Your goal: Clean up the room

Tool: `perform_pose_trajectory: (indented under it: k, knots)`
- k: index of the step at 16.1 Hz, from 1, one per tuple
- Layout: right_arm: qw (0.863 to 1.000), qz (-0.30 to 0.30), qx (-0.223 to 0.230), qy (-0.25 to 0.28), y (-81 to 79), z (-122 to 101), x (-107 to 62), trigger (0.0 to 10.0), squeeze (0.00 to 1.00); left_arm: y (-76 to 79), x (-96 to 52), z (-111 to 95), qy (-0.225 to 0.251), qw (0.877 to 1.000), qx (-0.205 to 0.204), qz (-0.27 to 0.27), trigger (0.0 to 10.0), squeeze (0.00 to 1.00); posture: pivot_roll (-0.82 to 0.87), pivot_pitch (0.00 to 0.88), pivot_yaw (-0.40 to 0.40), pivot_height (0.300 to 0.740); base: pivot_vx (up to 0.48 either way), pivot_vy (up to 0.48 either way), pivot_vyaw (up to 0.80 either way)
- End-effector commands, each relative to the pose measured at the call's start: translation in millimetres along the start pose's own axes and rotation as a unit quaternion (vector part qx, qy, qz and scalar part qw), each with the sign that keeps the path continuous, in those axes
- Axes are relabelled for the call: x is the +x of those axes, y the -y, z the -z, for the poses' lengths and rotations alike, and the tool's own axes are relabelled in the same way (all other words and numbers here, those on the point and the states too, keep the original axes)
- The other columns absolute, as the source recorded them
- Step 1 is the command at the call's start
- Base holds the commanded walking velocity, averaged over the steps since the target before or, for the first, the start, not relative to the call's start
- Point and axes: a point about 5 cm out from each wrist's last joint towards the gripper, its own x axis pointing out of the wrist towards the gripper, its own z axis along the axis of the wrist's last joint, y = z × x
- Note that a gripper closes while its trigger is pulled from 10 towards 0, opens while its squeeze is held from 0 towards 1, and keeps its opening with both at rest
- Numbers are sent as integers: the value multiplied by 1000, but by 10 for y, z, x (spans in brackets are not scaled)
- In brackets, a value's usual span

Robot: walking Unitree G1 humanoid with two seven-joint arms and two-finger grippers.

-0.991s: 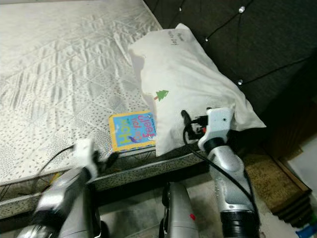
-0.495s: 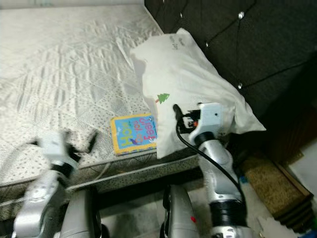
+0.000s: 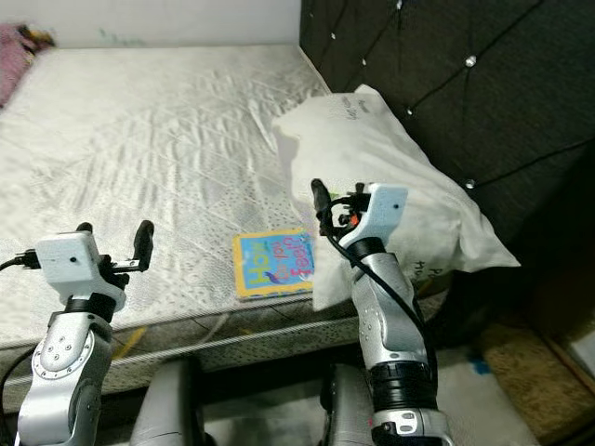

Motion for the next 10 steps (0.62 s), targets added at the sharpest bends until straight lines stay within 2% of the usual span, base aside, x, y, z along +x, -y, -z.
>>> perform_pose_trajectory:
  k: [1, 4, 8, 10]
  knots:
    - [1000, 16, 1, 1, 58, 17, -9, 10000, 0, -3, -4, 23, -1, 1000, 8, 3, 10000, 0, 27, 0, 22, 623, 0, 0, 0]
    - [1000, 28, 0, 2, 91, 27, -52, 10000, 0, 45, 116, 53, -2, 1000, 26, -11, 10000, 0, -1, 0, 32, 662, 0, 0, 0]
    - [1000, 26, -7, 4, 98, 12, -48, 10000, 0, 95, 111, 99, -10, 1000, 25, -10, 10000, 0, -16, 0, 28, 696, 0, 0, 0]
    - [1000, 21, -7, 6, 53, 4, -12, 10000, 0, 141, 147, 80, -3, 1000, 29, -7, 10000, 0, -10, 0, 23, 715, 0, 0, 0]
